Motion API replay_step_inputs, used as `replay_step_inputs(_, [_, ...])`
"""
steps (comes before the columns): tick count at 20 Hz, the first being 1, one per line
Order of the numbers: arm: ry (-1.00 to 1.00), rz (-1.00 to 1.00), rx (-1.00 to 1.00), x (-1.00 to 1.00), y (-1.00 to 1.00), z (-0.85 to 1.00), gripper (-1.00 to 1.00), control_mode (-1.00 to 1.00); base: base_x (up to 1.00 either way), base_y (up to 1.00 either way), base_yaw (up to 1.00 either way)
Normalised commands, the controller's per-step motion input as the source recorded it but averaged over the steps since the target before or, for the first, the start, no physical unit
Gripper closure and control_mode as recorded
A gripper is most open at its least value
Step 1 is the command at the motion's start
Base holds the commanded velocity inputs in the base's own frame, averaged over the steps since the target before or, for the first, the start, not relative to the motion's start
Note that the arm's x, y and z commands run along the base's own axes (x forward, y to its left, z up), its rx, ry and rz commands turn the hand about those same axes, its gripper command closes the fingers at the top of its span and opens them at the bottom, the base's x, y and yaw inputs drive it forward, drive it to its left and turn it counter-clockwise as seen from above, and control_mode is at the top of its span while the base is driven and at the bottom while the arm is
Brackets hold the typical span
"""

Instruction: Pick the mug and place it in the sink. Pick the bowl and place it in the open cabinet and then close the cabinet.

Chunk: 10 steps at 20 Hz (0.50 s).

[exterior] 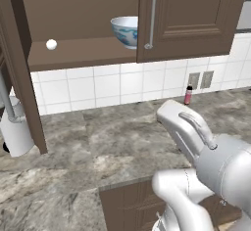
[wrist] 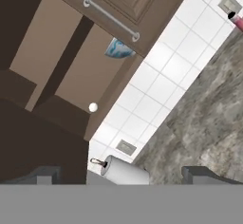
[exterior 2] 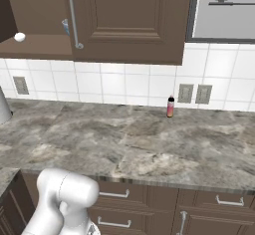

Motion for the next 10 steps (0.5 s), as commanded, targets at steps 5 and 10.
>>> replay_step_inputs(5, [-0.24, 0.00, 0.02, -0.09, 0.74, -0.23, -1.00, -1.00, 0.00, 0.00, 0.00])
replay_step_inputs(10, [-0.14, 0.00, 0.01, -0.06, 0.35, -0.06, -1.00, -1.00, 0.00, 0.00, 0.00])
